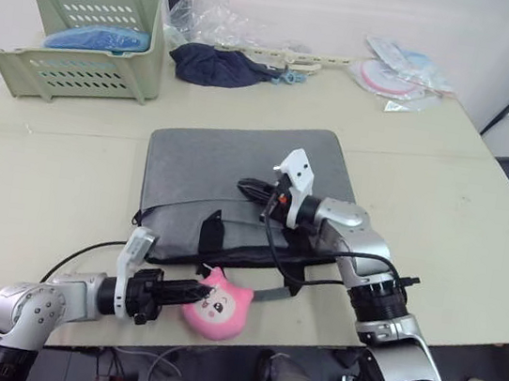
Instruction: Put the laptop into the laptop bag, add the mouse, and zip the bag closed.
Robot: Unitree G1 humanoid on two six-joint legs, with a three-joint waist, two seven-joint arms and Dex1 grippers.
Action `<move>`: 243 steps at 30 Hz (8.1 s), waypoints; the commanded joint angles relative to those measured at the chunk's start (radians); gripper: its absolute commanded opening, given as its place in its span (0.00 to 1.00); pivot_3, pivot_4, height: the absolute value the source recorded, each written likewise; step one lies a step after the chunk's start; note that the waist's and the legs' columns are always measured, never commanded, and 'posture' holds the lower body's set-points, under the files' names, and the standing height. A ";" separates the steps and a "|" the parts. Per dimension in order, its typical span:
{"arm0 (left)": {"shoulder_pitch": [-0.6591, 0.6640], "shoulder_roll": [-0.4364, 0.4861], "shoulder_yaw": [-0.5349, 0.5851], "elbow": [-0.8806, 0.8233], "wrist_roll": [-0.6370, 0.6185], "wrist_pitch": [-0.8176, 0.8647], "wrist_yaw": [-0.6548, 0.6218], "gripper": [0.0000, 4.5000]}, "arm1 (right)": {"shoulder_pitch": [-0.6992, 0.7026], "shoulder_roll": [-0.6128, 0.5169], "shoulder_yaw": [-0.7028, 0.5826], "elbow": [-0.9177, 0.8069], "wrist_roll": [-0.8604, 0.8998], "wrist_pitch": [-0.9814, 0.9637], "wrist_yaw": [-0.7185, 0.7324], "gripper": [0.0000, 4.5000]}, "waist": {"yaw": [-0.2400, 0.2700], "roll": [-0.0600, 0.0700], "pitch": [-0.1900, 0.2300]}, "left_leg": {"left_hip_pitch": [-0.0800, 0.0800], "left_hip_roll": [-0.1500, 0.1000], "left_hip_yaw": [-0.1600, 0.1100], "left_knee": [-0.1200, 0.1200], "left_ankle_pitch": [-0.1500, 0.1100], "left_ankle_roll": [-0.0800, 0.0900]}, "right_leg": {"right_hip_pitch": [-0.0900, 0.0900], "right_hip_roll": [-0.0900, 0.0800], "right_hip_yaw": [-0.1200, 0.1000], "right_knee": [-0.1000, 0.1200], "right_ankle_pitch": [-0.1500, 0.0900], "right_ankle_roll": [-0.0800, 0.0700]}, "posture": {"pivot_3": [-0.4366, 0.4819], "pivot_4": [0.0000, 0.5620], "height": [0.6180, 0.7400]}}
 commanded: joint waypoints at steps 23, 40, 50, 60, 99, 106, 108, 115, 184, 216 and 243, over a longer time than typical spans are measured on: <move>-0.146 -0.100 -0.142 -0.060 0.033 -0.005 0.039 0.01 | 0.045 0.013 0.042 0.061 -0.033 0.025 -0.009 0.00 | 0.003 0.000 0.000 | 0.000 0.000 -0.001 0.002 0.000 0.000 | 0.001 0.000 0.000 0.000 0.000 0.000 | 0.48 0.27 1.00; -0.171 -0.123 -0.129 -0.063 0.021 0.015 0.083 0.35 | 0.050 0.010 0.040 0.054 -0.033 0.030 -0.010 0.00 | 0.007 0.000 0.000 | -0.001 0.000 -0.002 0.003 0.000 0.000 | 0.001 0.000 0.000 0.001 0.000 0.000 | 0.48 0.27 1.00; -0.079 -0.023 -0.084 -0.172 0.010 0.020 0.088 0.81 | 0.056 0.011 0.043 0.043 -0.031 0.036 -0.011 0.00 | 0.004 0.001 0.000 | -0.001 0.001 -0.002 0.003 0.000 0.000 | 0.001 0.000 0.000 0.001 0.000 0.000 | 0.48 0.27 1.00; 0.064 0.189 0.219 -0.300 -0.144 0.051 0.092 0.81 | 0.058 0.013 0.043 0.039 -0.028 0.038 -0.010 0.00 | 0.007 0.002 0.001 | -0.001 0.002 -0.005 0.003 0.000 0.000 | 0.000 0.000 0.000 0.000 0.000 0.000 | 0.48 0.27 1.00; -0.725 0.108 -0.009 0.508 0.395 -0.552 -0.152 0.92 | -0.087 -0.512 -0.324 -0.838 0.339 0.774 -0.098 0.00 | 0.034 0.001 0.024 | -0.007 -0.001 0.000 0.004 0.001 0.001 | -0.003 0.001 -0.002 -0.002 0.002 0.004 | 0.48 0.27 1.00; -0.799 -0.023 -0.095 0.624 0.506 -0.687 -0.212 0.92 | -0.084 -0.533 -0.365 -0.893 0.394 0.850 -0.148 0.00 | 0.039 0.001 0.024 | -0.008 -0.002 0.000 0.009 0.001 0.001 | -0.003 0.000 -0.002 -0.001 0.004 0.006 | 0.48 0.27 1.00; -0.810 -0.047 -0.103 0.665 0.524 -0.710 -0.234 0.92 | -0.088 -0.545 -0.374 -0.902 0.415 0.868 -0.147 0.00 | 0.041 0.000 0.024 | -0.009 -0.002 0.000 0.010 0.001 0.002 | -0.003 0.000 -0.002 -0.001 0.004 0.007 | 0.48 0.27 1.00; -0.885 -0.130 -0.111 0.849 0.587 -0.834 -0.284 0.67 | -0.091 -0.590 -0.406 -0.944 0.494 0.936 -0.150 0.00 | 0.055 0.000 0.024 | -0.013 -0.002 -0.002 0.012 0.001 0.003 | -0.004 0.000 -0.003 -0.003 0.006 0.009 | 0.48 0.27 1.00; -0.924 -0.417 -0.141 1.494 0.941 -1.302 -0.240 0.02 | 0.063 -0.684 -0.513 -1.048 0.763 1.059 -0.297 0.00 | 0.083 -0.006 0.002 | -0.015 -0.006 -0.004 0.018 0.001 0.009 | 0.000 -0.003 -0.003 -0.006 0.011 0.012 | 0.48 0.27 1.00; -0.968 -0.417 -0.119 1.495 0.933 -1.278 -0.223 0.00 | 0.569 -0.985 -0.261 -1.079 0.367 0.354 0.067 0.98 | 0.093 -0.008 -0.005 | -0.001 -0.006 -0.005 0.012 -0.001 0.012 | 0.017 -0.003 -0.003 -0.017 0.012 0.014 | 0.48 0.27 1.00; -0.984 -0.410 -0.111 1.487 0.939 -1.268 -0.202 0.00 | 0.490 -0.810 0.027 -0.908 0.152 0.141 0.158 0.98 | 0.099 -0.009 -0.005 | -0.001 -0.006 -0.004 0.012 -0.001 0.013 | 0.017 -0.003 -0.004 -0.017 0.012 0.014 | 0.48 0.27 1.00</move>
